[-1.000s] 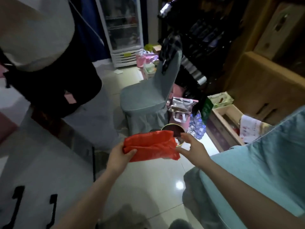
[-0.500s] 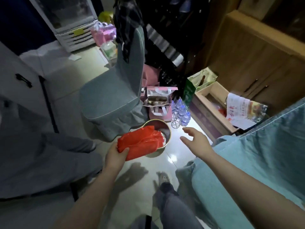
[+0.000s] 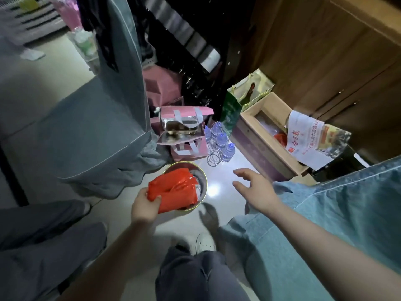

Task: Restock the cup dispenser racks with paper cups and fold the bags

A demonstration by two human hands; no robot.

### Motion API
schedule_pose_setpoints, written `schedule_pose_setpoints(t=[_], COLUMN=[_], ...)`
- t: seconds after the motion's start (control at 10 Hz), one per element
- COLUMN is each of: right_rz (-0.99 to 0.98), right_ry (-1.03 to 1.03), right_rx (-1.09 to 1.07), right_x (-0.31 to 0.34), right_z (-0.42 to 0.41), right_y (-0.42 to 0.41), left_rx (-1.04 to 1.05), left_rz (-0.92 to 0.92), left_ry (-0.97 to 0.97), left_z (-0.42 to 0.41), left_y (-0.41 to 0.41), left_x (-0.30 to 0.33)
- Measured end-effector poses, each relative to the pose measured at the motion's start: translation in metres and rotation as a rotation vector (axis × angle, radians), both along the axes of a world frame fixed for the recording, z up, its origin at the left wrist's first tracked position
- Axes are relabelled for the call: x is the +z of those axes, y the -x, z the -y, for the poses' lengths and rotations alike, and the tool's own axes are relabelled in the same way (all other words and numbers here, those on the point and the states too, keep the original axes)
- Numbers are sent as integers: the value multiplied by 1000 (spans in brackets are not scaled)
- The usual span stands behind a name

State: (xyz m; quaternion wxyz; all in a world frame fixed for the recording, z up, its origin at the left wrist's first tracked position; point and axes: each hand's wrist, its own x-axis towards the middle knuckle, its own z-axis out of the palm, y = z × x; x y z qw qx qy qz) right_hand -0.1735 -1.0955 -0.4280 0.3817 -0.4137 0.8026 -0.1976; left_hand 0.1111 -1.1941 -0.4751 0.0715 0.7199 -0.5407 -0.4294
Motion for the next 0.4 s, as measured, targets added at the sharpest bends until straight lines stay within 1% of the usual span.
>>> schedule_pose_setpoints(t=[0.1,0.2,0.3,0.4], right_rz=[-40,-60,-48,8], right_ry=[11,4,-5,-19], right_rx=[41,-17,-97,-157], right_x=[-34,-60,-70,-66], right_z=[24,36,34,26], right_y=[14,21,21,15], left_rx=[-13,-26,-56,-55], left_rz=[-27,-226,-297,-362], left_ry=[-56,-251,-321,-364], left_z=[16,21,24,24], left_y=[13,18,21,24], left_x=[-48,-80,-89,-71])
